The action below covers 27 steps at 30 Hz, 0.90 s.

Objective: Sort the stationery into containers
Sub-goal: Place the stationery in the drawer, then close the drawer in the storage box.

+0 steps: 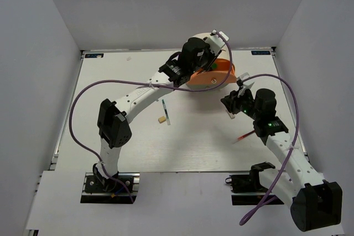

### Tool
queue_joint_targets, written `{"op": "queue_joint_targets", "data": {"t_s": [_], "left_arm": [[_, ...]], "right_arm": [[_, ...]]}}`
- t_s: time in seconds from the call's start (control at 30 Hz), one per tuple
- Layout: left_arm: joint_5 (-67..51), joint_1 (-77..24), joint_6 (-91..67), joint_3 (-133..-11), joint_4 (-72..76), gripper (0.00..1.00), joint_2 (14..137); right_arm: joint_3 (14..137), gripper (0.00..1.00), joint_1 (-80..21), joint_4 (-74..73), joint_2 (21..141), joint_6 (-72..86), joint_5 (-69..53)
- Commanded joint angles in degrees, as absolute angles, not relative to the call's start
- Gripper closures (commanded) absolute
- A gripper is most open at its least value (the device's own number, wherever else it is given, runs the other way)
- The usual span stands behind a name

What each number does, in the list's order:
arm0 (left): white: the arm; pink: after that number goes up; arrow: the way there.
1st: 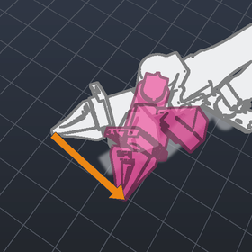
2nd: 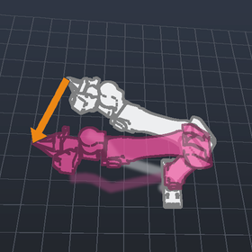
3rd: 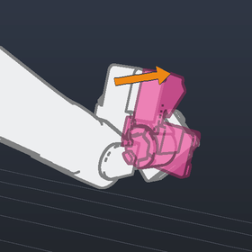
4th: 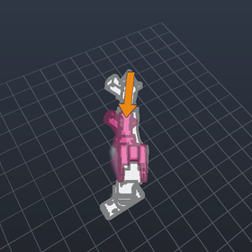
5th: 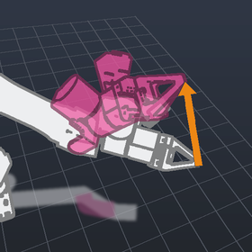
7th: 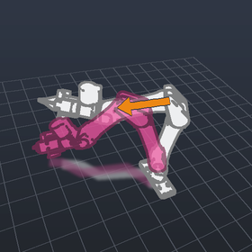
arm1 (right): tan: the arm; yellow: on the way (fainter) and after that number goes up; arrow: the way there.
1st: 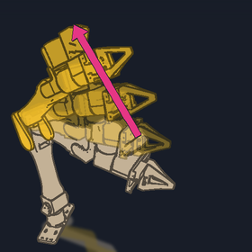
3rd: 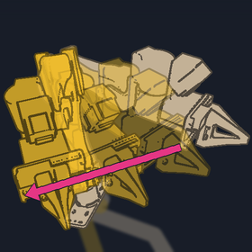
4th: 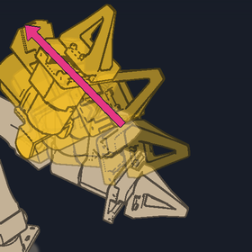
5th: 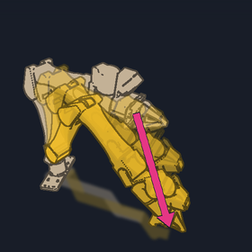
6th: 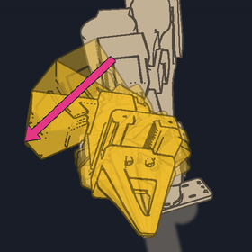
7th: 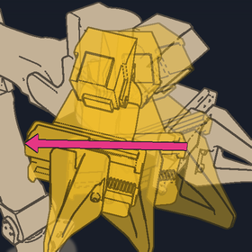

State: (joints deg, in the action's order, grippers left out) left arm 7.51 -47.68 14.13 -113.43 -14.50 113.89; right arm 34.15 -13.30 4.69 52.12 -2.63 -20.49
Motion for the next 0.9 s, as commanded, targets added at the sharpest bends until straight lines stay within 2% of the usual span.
{"op": "queue_joint_targets", "data": {"t_s": [0.0, 0.03, 0.07, 0.17, 0.2, 0.33, 0.37, 0.5, 0.67, 0.87], "left_arm": [[8.0, -47.64, 15.21, -114.7, -12.39, 0.57, 112.93], [8.0, -47.64, 15.21, -114.7, -12.39, 0.5, 112.94], [8.0, -47.64, 15.21, -114.7, -12.39, 0.38, 112.94], [8.0, -47.64, 15.21, -114.7, -11.87, 0.23, 112.41], [8.0, -47.64, 15.21, -115.22, -11.87, 0.21, 111.89], [7.47, -47.64, 14.68, -115.22, -11.87, 0.16, 110.74], [8.08, -47.64, 14.68, -115.22, -11.87, 0.15, 109.44], [10.54, -47.64, 12.75, -115.22, -11.87, 0.14, 105.75], [15.45, -47.64, 8.53, -106.2, -9.15, 0.13, 96.17], [25.13, -47.64, -1.39, -83.08, -8.51, 0.03, 79.75]], "right_arm": [[33.84, 0.67, -13.1, 7.65, 51.33, -3.34, -21.97], [33.75, 0.66, -13.1, 7.82, 51.5, -3.51, -22.06], [33.84, 0.63, -13.27, 8.0, 51.59, -3.52, -22.23], [33.75, 0.61, -13.18, 8.61, 52.29, -3.87, -22.85], [33.75, 0.61, -13.1, 8.79, 52.47, -3.87, -23.11], [34.19, 0.6, -12.92, 10.02, 53.96, -4.22, -24.78], [34.45, 0.63, -13.09, 11.24, 55.1, -4.91, -26.44], [36.82, 0.89, -13.18, 13.18, 58.97, -7.55, -28.74], [42.0, 0.9, -13.19, 15.72, 65.29, -7.91, -28.39], [46.75, 0.89, -13.36, 18.81, 70.56, -8.87, -24.17]]}}
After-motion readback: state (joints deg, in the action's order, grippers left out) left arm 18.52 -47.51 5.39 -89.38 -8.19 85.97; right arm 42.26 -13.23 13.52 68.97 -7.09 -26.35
